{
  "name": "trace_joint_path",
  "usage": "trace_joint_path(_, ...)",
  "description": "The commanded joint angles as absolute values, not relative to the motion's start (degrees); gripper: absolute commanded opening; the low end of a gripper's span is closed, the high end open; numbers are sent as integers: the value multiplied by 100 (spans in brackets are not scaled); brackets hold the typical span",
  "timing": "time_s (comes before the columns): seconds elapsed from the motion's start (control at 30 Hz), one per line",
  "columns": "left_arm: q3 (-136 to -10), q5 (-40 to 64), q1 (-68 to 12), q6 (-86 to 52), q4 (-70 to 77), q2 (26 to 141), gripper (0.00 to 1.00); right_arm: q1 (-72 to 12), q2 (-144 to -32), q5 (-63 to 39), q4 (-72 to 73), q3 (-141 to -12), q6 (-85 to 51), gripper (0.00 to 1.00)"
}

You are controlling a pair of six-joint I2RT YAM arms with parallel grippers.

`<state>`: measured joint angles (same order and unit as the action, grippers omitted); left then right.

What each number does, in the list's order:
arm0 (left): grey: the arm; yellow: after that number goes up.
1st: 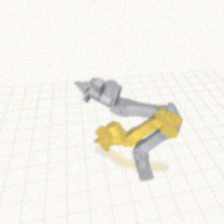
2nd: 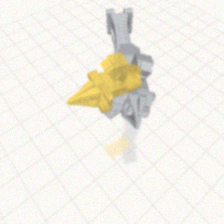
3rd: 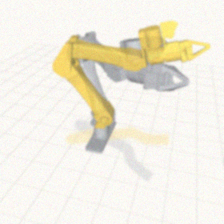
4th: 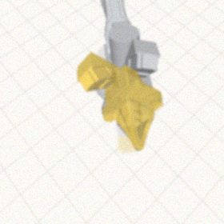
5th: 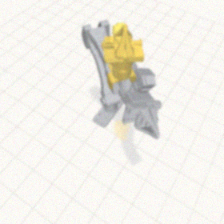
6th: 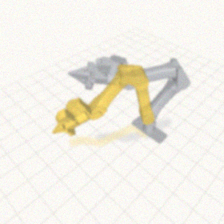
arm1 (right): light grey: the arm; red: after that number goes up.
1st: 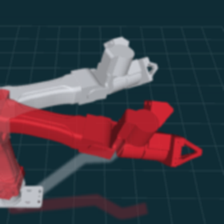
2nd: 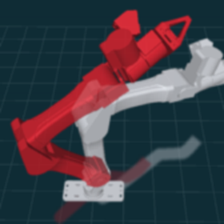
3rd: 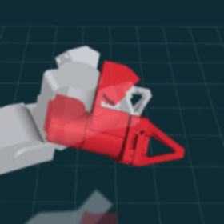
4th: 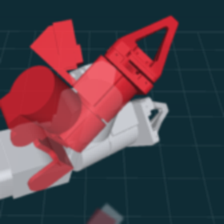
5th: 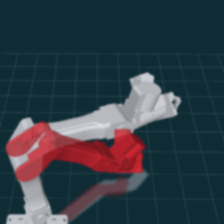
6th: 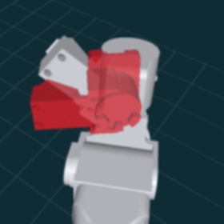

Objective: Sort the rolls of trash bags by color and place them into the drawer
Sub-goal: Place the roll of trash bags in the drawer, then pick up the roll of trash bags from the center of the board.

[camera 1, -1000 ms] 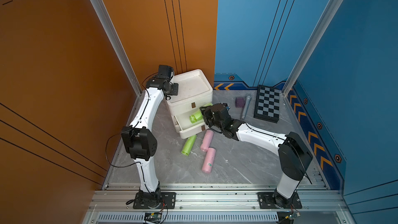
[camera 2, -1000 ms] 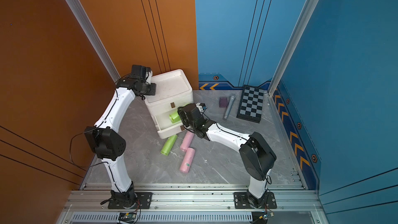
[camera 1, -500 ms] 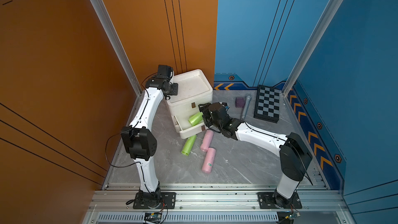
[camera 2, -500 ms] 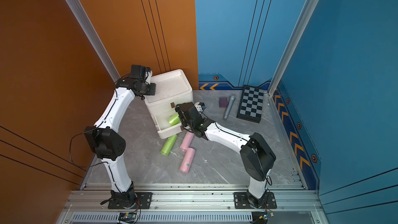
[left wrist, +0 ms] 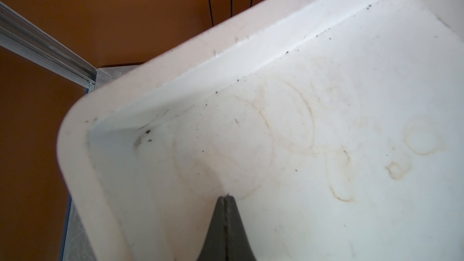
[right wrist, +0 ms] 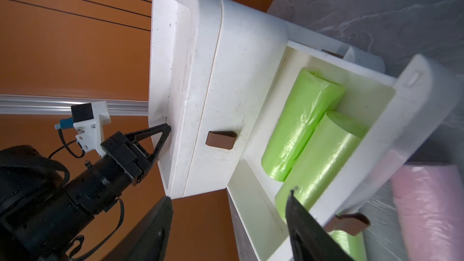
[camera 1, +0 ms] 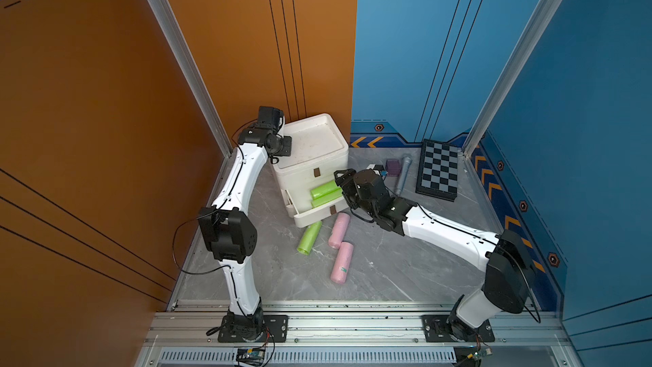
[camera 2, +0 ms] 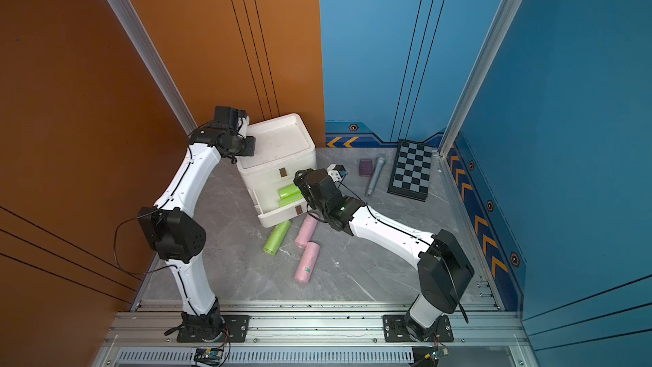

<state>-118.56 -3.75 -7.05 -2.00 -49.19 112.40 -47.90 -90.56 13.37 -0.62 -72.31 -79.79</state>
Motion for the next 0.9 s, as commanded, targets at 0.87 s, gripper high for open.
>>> trace_joint_path(0.87, -11306, -67, -722, -337, -6654, 11632, 0, -6130, -9647, 1176, -2234, -7225, -7105, 77)
